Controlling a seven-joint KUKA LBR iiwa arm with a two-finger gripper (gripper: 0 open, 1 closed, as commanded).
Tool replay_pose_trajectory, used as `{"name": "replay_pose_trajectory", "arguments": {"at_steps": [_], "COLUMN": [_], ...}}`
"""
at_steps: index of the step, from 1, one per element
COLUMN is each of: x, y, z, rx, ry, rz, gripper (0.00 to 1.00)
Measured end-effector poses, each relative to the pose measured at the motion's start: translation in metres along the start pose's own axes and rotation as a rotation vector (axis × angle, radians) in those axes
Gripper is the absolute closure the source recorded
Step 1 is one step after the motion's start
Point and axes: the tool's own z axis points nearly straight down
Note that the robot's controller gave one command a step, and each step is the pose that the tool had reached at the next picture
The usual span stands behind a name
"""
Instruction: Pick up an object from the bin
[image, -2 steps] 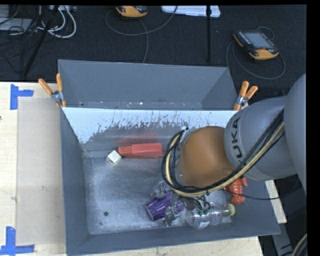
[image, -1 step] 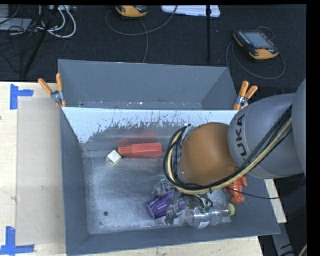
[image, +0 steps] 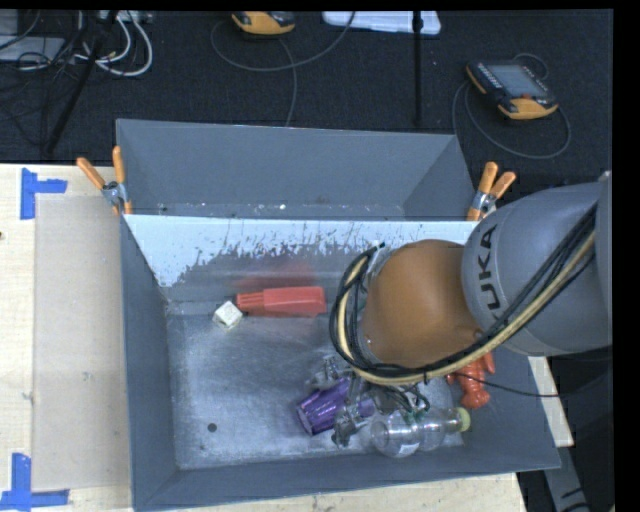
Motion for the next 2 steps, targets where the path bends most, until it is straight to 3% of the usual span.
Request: {"name": "replay_pose_trajectory", "arguments": {"at_steps": [2], "x": [-0.0003], "y": [0.0004], "z": [-0.0130], "rx": [0.000], "ry": [0.000], "rz": [0.001], "gripper": [1.00]}}
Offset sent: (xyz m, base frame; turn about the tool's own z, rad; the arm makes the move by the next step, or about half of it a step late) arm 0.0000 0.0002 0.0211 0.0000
